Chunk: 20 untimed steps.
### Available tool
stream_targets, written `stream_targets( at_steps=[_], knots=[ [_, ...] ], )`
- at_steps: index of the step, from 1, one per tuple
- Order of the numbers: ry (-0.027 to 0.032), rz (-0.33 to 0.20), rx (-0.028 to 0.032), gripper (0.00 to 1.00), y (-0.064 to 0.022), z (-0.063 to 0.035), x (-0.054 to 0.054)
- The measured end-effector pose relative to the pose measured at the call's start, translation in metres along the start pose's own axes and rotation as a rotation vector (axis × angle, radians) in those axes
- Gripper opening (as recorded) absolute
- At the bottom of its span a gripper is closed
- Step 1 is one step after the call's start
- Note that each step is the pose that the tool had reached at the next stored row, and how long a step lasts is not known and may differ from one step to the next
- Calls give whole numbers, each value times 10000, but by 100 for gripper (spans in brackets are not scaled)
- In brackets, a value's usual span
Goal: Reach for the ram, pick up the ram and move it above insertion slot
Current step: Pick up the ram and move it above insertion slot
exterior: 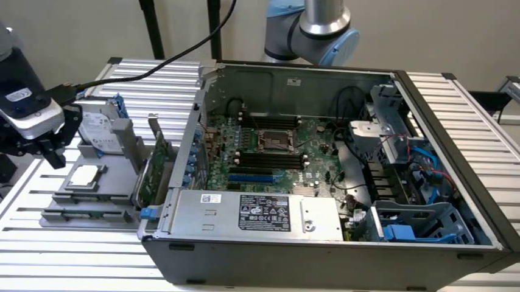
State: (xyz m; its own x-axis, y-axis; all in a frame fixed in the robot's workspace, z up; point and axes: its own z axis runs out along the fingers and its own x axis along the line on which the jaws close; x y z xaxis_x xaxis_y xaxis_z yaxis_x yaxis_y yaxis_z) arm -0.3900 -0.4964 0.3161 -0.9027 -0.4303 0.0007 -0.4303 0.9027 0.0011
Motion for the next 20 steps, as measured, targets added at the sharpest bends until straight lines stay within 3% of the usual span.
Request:
stream_targets(
  at_steps=[20],
  knots=[
    [4,-3624,2,11,0,89,0]
  ],
)
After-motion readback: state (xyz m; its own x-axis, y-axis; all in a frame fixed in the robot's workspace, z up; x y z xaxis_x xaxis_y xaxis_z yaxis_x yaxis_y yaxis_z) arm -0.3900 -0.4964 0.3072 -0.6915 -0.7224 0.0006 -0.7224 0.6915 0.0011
